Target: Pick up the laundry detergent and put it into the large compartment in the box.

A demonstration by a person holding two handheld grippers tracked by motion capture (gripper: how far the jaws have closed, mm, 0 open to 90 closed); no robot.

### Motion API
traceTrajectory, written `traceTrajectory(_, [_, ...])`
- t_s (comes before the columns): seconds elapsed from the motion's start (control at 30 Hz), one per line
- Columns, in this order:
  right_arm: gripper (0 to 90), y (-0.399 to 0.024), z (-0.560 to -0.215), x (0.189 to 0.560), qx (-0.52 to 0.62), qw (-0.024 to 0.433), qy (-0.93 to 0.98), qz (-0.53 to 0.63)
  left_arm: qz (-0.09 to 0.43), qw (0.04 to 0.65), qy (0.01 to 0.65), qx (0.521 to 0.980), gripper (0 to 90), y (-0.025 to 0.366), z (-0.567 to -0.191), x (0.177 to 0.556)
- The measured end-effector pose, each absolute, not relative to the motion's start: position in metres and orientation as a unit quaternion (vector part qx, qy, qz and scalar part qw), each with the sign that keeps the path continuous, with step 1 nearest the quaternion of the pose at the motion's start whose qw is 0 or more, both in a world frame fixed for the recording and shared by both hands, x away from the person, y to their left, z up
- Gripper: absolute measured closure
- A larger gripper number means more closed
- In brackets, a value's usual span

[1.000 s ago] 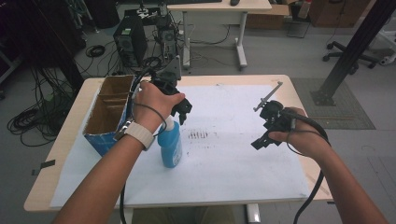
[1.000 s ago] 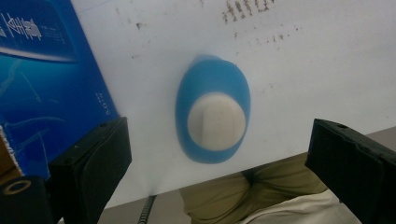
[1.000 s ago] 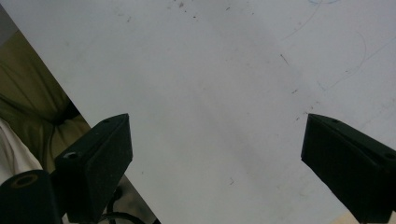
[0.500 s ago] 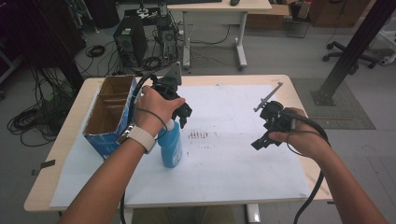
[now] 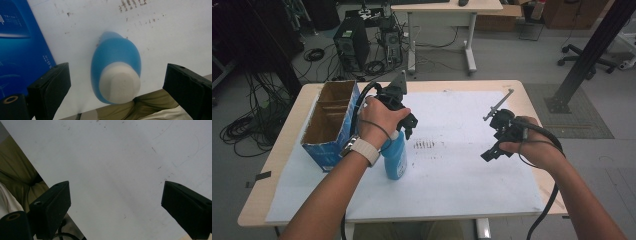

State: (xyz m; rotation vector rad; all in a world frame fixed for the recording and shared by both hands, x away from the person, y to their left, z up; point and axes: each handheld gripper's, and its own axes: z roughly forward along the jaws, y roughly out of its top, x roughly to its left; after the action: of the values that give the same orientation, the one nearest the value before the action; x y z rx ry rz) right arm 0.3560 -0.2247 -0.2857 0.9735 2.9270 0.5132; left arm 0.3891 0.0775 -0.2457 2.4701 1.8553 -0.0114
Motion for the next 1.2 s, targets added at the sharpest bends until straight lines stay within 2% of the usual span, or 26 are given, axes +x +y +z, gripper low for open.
traceTrajectory(1.2, [8.9, -0.225, -0.294, 0.358, 0.314, 0.002, 0.935, 0.163, -0.010, 0.022, 0.598, 0.801, 8.5, 0.079, -0.277, 0.392])
